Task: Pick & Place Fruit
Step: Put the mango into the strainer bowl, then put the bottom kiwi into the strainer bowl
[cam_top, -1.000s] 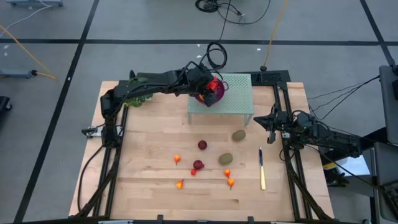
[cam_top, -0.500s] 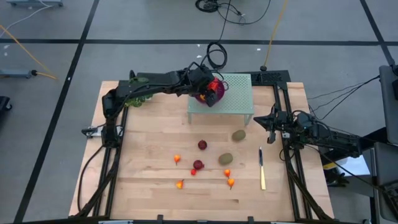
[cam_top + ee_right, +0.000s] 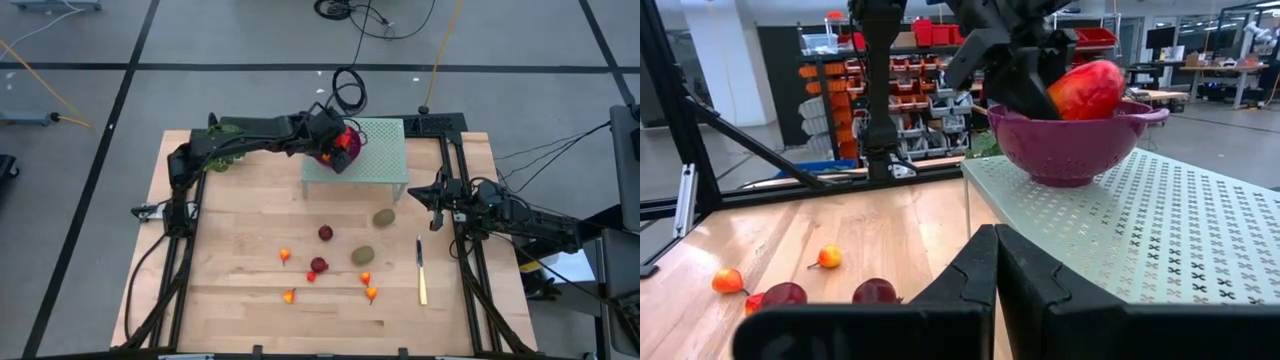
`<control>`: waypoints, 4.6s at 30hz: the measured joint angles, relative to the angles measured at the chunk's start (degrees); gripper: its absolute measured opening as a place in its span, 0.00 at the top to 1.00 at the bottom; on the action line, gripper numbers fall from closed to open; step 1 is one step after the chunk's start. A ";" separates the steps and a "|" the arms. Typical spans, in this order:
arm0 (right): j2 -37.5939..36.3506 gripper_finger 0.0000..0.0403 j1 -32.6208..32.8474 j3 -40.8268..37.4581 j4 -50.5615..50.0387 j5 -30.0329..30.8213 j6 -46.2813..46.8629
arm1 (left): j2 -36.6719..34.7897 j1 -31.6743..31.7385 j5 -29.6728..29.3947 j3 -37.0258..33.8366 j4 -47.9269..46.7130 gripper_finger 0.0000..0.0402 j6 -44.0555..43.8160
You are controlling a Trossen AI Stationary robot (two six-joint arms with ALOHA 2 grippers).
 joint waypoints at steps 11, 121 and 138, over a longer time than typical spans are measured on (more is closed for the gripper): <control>-0.01 1.00 0.00 0.00 0.01 -0.01 0.00 | 0.04 0.06 0.07 0.00 0.12 0.39 0.26; 0.03 1.00 0.00 0.00 -0.33 -0.29 0.02 | -2.62 -34.21 8.36 -0.24 -10.22 0.95 -24.25; 0.05 1.00 0.00 0.00 -0.33 -0.29 0.04 | 4.59 -28.49 13.51 -0.26 -7.51 0.78 -15.70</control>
